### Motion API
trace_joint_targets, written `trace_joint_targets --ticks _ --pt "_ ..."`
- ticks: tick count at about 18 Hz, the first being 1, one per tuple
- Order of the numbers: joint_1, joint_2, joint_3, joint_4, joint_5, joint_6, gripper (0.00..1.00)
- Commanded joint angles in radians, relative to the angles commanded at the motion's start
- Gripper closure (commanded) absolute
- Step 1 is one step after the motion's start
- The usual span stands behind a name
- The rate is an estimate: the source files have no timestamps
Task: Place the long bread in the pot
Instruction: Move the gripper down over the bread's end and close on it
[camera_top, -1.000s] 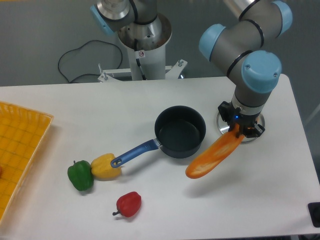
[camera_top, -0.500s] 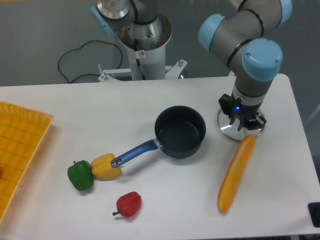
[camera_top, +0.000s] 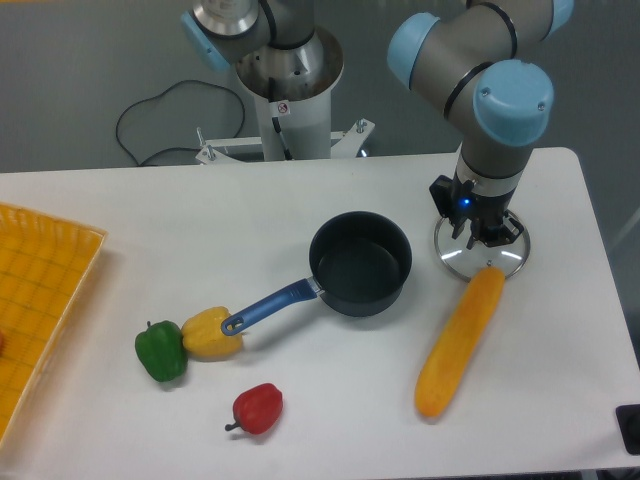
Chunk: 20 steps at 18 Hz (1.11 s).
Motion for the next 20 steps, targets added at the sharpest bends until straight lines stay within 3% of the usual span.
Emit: trace_joint_targets --ticks 3,9,14,19,20 --pt "0.000 -0.021 0.003 0.008 0.000 0.000 0.68" --pt "0.009 -0.086 0.006 0.087 0.000 -0.005 0.66" --pt "0.043 -0.159 0.012 0.199 -0.002 -0.005 0.61" --pt "0.043 -0.221 0.002 0.236 0.000 -0.012 0.60" --pt "0.041 -0.227 -0.006 0.236 0.000 -0.014 0.55"
